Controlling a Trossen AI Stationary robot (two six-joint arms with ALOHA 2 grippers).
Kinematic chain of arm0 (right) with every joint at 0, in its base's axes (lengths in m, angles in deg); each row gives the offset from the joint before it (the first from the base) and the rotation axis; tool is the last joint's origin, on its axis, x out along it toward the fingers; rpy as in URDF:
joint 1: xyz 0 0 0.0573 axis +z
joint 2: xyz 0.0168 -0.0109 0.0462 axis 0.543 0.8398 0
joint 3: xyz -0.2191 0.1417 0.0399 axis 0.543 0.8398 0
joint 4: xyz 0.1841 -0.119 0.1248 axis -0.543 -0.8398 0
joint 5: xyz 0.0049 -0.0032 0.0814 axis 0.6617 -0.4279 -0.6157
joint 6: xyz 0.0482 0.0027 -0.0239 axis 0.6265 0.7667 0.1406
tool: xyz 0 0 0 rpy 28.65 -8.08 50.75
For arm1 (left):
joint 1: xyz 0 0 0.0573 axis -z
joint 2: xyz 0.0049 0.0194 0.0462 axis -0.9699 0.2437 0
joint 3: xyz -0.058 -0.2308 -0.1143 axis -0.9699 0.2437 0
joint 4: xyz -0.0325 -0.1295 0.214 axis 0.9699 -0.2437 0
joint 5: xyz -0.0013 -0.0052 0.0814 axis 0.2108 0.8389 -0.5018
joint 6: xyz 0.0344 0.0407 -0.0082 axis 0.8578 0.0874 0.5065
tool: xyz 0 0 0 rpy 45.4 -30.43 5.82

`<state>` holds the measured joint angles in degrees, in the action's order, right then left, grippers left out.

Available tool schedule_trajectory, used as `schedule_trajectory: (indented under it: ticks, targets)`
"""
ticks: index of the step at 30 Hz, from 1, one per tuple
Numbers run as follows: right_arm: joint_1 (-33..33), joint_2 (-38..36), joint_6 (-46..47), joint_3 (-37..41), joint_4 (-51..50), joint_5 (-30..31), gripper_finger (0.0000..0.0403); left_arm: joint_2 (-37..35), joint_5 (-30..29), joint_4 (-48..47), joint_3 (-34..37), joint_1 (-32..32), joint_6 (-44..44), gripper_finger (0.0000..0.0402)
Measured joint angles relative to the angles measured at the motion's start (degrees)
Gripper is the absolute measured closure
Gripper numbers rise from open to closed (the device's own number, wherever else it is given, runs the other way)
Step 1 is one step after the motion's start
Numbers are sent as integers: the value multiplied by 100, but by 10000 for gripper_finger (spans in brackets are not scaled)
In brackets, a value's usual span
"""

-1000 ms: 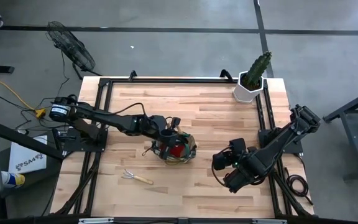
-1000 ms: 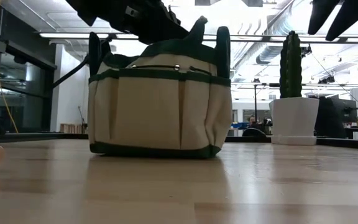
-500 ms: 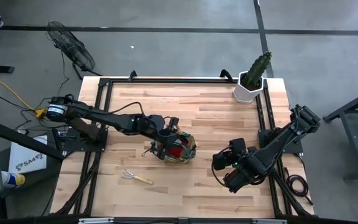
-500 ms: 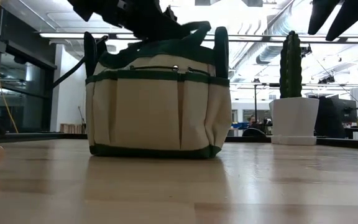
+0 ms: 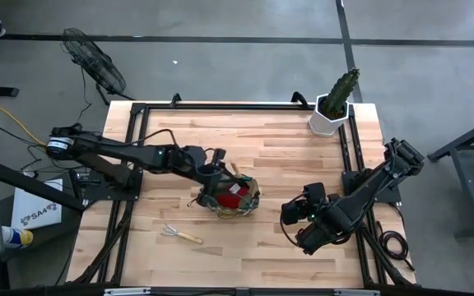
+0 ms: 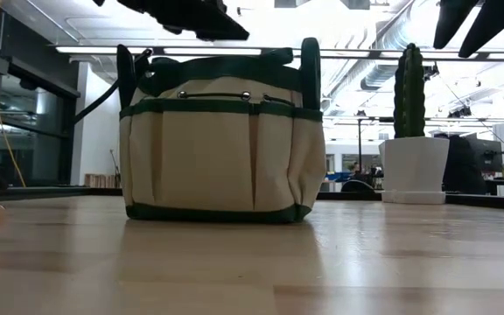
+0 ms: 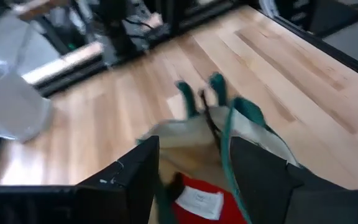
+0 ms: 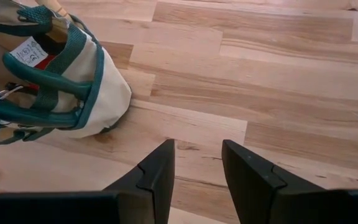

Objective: Pick & Place Garden tools in Gardening bag
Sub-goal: Put the light brown hand rake into the gardening bag

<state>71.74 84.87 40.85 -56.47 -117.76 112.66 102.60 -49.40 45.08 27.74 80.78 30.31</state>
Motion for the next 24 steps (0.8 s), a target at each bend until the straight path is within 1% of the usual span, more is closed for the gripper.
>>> schedule_trajectory:
  ticks: [3, 6, 9, 13, 15, 19, 22, 24]
  targets:
    - [0, 0, 15, 2, 2, 6, 277, -180, -318, -135, 0, 0, 4, 209]
    - [0, 0, 21, 0, 3, 12, 277, -417, -499, -233, -2, 0, -9, 209]
    - [0, 0, 20, 2, 7, 14, 277, -772, -496, -500, -4, 0, -205, 209]
    - [0, 0, -7, 2, 33, 16, 277, -1370, -490, -1501, -7, 0, -805, 209]
    - [0, 0, -78, 2, 70, 18, 277, -1689, -471, -2267, 3, 2, -1136, 209]
    - [-2, 0, -235, 0, 111, 23, 277, -2188, -45, -3424, 1, 2, -1750, 209]
    - [-15, -2, -432, 2, 134, 25, 277, -2410, 387, -4011, -4, 46, -2149, 209]
    - [-36, -2, -559, 2, 141, 23, 277, -2455, 540, -4403, 4, 179, -2361, 209]
